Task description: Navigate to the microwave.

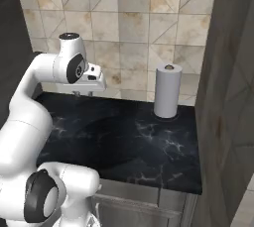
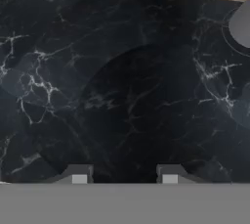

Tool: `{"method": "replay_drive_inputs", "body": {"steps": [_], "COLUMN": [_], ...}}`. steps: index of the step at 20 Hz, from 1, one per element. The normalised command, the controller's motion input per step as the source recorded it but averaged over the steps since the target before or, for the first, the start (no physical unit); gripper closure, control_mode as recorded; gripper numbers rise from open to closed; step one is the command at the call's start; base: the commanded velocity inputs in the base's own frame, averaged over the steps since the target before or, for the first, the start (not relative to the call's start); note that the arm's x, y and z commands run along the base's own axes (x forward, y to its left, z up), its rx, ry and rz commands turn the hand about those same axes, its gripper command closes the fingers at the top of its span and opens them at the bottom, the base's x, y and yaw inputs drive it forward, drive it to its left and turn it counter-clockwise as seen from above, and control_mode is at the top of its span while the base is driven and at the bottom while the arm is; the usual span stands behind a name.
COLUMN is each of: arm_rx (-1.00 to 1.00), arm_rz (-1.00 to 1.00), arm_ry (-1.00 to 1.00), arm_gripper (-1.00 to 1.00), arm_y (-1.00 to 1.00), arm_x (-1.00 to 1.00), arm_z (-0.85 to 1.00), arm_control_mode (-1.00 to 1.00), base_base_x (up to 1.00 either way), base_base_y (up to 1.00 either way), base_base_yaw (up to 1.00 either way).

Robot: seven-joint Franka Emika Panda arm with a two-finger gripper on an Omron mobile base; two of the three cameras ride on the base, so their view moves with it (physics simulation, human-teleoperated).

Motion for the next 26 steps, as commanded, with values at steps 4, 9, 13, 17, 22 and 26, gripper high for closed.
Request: {"method": "replay_drive_inputs", "body": {"steps": [4,9,13,17,22,26], "arm_rx": [0.00,0.00,0.00,0.00,0.00,0.00], "arm_rz": [0.00,0.00,0.00,0.00,0.00,0.00], "arm_ry": [0.00,0.00,0.00,0.00,0.00,0.00], "arm_gripper": [-1.00,-1.00,-1.00,-1.00,-1.00,-1.00], "arm_y": [0.00,0.00,0.00,0.00,0.00,0.00], "arm_x": [0.00,0.00,0.00,0.00,0.00,0.00], "arm_z": [0.00,0.00,0.00,0.00,0.00,0.00], "arm_control_mode": [1.00,1.00,1.00,1.00,1.00,1.00], "base_base_x": [-0.56,-1.00,-0.52,-0.15,-0.29,-0.15], "base_base_y": [0.00,0.00,0.01,0.09,0.00,0.23], "base_base_yaw": [0.01,0.16,0.49,0.72,0.93,1.00]}}
